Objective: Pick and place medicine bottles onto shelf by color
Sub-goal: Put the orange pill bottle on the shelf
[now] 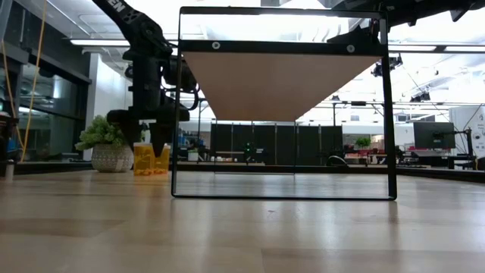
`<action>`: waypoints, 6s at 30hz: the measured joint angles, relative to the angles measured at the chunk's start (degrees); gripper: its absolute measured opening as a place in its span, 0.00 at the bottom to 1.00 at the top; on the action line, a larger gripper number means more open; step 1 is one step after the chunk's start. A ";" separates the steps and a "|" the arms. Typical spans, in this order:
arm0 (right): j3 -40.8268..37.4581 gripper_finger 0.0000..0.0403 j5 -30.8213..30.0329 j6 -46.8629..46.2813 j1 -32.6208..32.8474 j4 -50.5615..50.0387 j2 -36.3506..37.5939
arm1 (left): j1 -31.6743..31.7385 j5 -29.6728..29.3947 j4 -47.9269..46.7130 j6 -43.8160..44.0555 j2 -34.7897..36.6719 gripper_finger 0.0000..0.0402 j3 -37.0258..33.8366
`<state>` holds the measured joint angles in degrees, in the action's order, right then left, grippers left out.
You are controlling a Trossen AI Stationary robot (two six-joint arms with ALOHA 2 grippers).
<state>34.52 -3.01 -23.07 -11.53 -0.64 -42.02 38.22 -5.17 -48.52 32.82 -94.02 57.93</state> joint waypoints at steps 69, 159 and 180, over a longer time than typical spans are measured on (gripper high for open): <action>0.00 0.70 0.00 0.00 0.00 -0.46 -0.03 | -1.99 2.90 -18.52 -15.56 -12.74 0.50 49.86; 0.00 0.70 -0.01 -1.99 0.02 -0.48 -0.04 | -3.30 3.02 -19.27 -25.54 -10.89 0.72 55.93; 0.00 0.70 -0.01 0.18 0.01 -0.44 -0.02 | -17.91 2.78 50.85 -13.94 41.38 0.72 -7.74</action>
<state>34.52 -3.02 -22.89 -11.52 -1.08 -42.04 20.31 -2.39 2.33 18.88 -52.64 50.19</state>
